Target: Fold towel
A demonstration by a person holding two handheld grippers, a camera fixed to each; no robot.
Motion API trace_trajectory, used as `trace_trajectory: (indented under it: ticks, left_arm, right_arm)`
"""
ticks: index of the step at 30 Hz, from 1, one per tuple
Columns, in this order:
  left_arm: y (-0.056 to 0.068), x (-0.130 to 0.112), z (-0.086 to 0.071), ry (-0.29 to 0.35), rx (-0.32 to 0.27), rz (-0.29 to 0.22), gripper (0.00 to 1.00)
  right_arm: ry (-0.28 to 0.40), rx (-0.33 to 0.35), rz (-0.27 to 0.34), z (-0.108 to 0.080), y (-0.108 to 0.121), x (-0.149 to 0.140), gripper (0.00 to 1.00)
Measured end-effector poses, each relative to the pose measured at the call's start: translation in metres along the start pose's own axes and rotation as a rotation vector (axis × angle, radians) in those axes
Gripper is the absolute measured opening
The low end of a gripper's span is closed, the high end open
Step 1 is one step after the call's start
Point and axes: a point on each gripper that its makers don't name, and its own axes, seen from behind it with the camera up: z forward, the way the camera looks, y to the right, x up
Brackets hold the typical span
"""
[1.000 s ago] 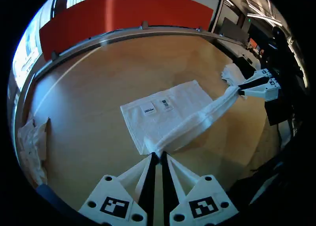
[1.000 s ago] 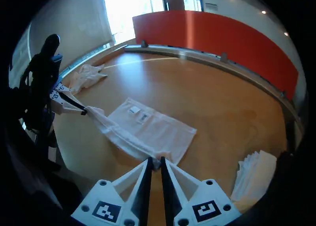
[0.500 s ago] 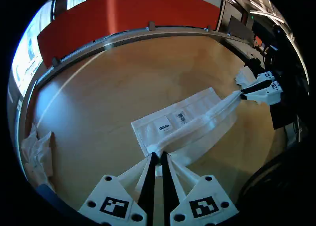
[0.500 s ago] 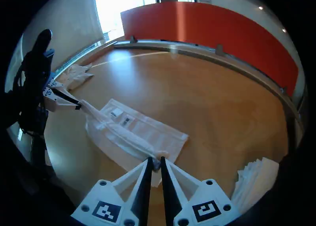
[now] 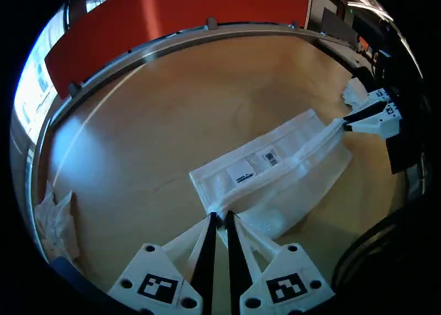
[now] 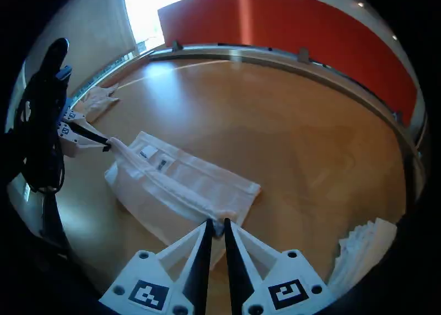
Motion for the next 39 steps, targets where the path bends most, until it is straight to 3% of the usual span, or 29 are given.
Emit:
trace_trajectory:
  ticks: [8, 18, 24, 30, 36, 39]
  left_arm:
    - [-0.005, 0.004, 0.019, -0.023, 0.024, 0.068, 0.2]
    - [-0.009, 0.004, 0.034, -0.017, 0.021, 0.079, 0.27]
    - [-0.015, 0.003, 0.039, -0.008, 0.037, 0.072, 0.43]
    - [-0.024, 0.001, 0.041, -0.009, 0.059, 0.066, 0.7]
    - [-0.038, 0.006, 0.04, 0.01, 0.1, 0.051, 0.89]
    - [-0.047, 0.009, 0.039, 0.018, 0.128, 0.045, 0.9]
  right_arm:
    - [-0.01, -0.021, 0.005, 0.011, 0.007, 0.0, 0.16]
    - [-0.008, -0.057, 0.013, 0.019, 0.016, 0.0, 0.17]
    - [-0.017, -0.076, 0.022, 0.024, 0.019, -0.002, 0.22]
    - [-0.016, -0.101, 0.028, 0.028, 0.024, -0.001, 0.27]
    - [0.0, -0.145, 0.022, 0.028, 0.033, 0.005, 0.46]
    - [0.002, -0.158, 0.015, 0.029, 0.035, 0.007, 0.62]
